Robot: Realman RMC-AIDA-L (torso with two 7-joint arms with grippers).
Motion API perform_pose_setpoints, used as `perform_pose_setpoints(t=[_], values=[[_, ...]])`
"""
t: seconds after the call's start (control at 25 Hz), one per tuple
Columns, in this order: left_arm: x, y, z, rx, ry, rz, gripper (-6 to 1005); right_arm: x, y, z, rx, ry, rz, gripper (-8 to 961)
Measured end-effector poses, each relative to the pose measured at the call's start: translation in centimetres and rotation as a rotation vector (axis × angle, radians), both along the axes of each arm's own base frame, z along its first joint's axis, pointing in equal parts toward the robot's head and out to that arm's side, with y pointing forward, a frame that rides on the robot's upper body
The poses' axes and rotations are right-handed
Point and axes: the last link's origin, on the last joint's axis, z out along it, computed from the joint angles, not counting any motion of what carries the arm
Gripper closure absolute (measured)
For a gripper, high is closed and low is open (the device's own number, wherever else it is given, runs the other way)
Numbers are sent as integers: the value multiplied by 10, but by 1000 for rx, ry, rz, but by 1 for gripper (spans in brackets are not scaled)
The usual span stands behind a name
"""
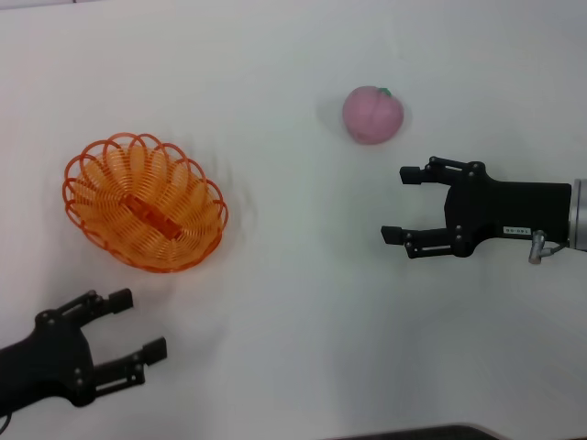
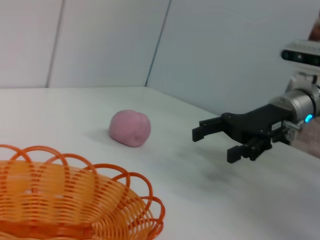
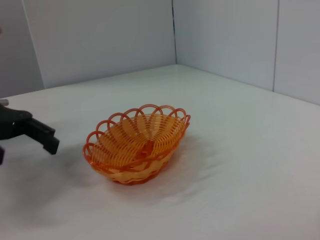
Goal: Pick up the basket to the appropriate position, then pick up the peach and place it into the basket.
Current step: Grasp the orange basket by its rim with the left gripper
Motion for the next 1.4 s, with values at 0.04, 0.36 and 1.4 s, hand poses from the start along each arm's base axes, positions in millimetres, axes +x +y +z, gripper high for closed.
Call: perform_pose_setpoints(t=[0.04, 0.36, 1.4], values=[[0, 2, 1, -3, -12, 24, 129, 0, 0, 0, 0, 0, 0, 10], [-9, 40, 31, -84, -140, 426, 133, -1, 1, 0, 1, -1, 3, 11], [81, 195, 75, -79, 515, 286, 169, -2, 4, 1, 1, -1, 4, 11]])
